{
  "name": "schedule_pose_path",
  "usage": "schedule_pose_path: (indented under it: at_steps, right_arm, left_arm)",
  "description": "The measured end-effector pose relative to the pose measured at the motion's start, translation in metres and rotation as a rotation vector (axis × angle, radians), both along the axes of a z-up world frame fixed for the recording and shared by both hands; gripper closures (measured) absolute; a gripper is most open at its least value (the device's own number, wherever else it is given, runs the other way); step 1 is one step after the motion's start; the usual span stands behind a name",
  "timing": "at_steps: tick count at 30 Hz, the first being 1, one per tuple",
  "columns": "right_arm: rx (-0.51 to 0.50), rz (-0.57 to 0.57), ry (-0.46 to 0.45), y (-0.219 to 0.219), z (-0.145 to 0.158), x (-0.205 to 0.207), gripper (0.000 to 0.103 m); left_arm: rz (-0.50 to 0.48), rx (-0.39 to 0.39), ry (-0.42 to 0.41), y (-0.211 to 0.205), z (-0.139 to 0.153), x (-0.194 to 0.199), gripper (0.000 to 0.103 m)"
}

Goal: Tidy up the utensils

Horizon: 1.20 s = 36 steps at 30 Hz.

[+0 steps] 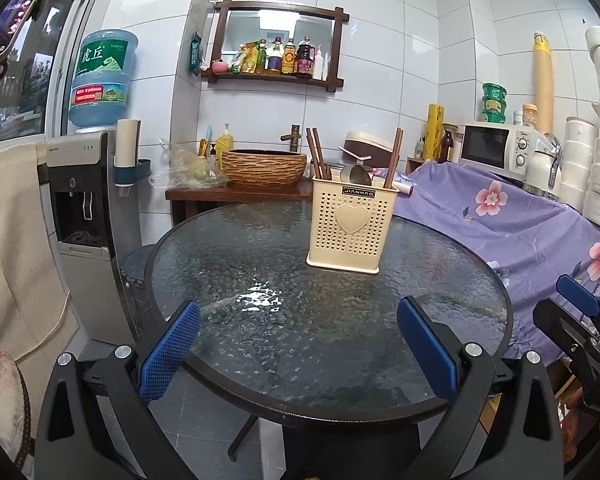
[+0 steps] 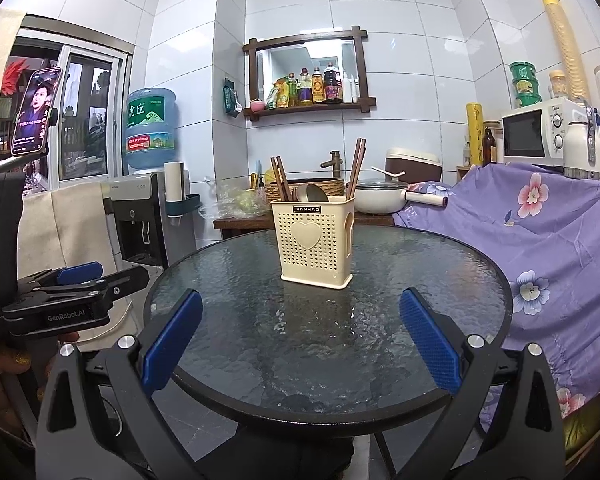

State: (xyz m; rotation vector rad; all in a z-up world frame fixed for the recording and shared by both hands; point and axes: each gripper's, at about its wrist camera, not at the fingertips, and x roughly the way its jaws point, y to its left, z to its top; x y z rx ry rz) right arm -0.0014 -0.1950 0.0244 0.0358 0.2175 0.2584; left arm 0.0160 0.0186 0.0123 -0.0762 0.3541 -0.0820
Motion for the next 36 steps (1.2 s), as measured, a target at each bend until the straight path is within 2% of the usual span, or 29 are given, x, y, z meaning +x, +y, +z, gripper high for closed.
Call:
schedule_pose_path:
  at_steps: [19, 36]
  right_arm:
    - [-0.003, 0.003, 0.009, 0.008, 0.001, 0.0, 0.006]
    - [-0.009, -0.011, 0.039, 0.01, -0.004, 0.004, 0.006]
  left_arm:
    - [-0.021, 0.007, 0.049, -0.002, -0.003, 0.004, 0.006]
    - [0.042, 0.101, 0.059, -0.012, -0.005, 0.006, 0.006]
